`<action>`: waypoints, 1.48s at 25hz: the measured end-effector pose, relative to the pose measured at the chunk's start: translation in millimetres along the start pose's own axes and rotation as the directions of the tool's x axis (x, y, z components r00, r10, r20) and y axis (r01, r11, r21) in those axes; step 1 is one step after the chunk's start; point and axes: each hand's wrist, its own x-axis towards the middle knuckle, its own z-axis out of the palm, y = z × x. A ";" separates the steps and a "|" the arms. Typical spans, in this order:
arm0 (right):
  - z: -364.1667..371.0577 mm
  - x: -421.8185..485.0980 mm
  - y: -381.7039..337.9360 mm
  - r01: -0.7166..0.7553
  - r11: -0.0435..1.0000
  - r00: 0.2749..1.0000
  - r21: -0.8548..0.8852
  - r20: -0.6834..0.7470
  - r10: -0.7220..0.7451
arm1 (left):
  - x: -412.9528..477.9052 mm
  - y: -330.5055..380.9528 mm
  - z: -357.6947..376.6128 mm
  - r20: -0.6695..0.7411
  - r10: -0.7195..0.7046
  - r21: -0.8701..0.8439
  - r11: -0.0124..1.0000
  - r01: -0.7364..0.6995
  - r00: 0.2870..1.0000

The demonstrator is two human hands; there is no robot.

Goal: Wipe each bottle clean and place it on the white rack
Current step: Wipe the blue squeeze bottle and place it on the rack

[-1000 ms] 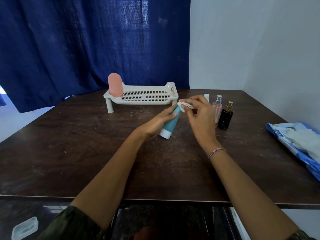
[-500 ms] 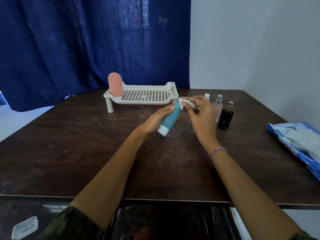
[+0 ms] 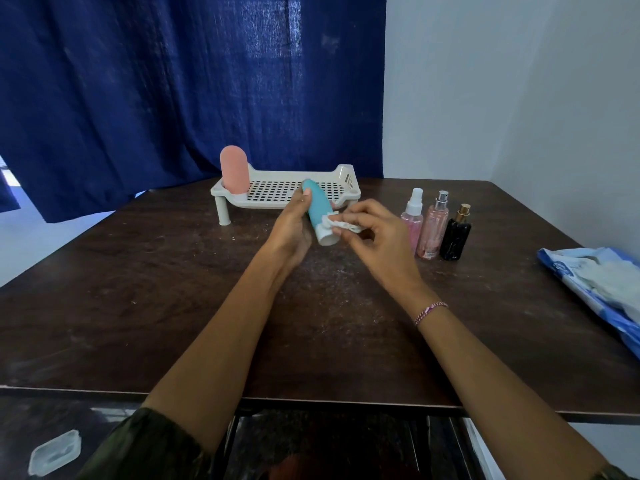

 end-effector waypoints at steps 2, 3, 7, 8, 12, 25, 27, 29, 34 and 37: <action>-2.6 1.1 -0.2 0.018 1.000 0.994 -0.015 -0.112 -0.019 | 1.0 -0.5 -1.2 -0.022 -0.005 -0.043 0.999 0.004 1.000; -3.8 0.8 -0.4 0.027 0.999 0.987 -0.026 -0.157 -0.031 | 0.8 -0.4 -1.1 -0.036 -0.017 -0.042 0.999 0.015 0.999; -4.2 -2.9 0.9 0.076 0.992 0.979 -0.105 -0.181 -0.094 | -0.5 1.8 2.2 -0.063 -0.057 -0.063 0.997 0.053 0.996; -3.8 -3.6 1.2 0.086 0.990 0.981 -0.108 -0.167 -0.103 | -0.8 2.0 2.2 -0.063 -0.058 -0.071 0.996 0.054 0.996; 0.3 -4.5 1.1 0.131 0.986 0.991 -0.104 -0.026 -0.134 | 2.5 2.0 -2.3 -0.085 -0.067 -0.165 0.985 0.052 0.994; -1.5 -3.8 2.7 0.160 0.956 0.986 -0.246 0.003 -0.164 | 0.5 1.3 2.8 -0.041 -0.012 0.043 0.999 0.014 0.999; 1.8 -3.3 2.2 0.186 0.937 0.982 -0.296 0.039 -0.183 | -0.6 1.0 3.0 0.001 -0.029 0.060 0.998 0.029 1.000; 2.3 -0.7 3.3 0.109 0.965 0.992 -0.240 -0.028 -0.119 | -2.6 0.1 3.8 0.038 -0.045 0.067 0.997 0.043 0.998; -5.5 3.8 15.0 -0.143 0.981 0.989 -0.130 -0.050 0.138 | -1.3 1.8 3.7 0.018 -0.021 -0.030 0.999 0.021 1.000; -3.4 2.2 11.0 -0.204 0.978 0.977 0.051 -0.056 0.207 | 0.6 2.6 1.5 -0.019 -0.007 -0.100 0.995 0.005 1.000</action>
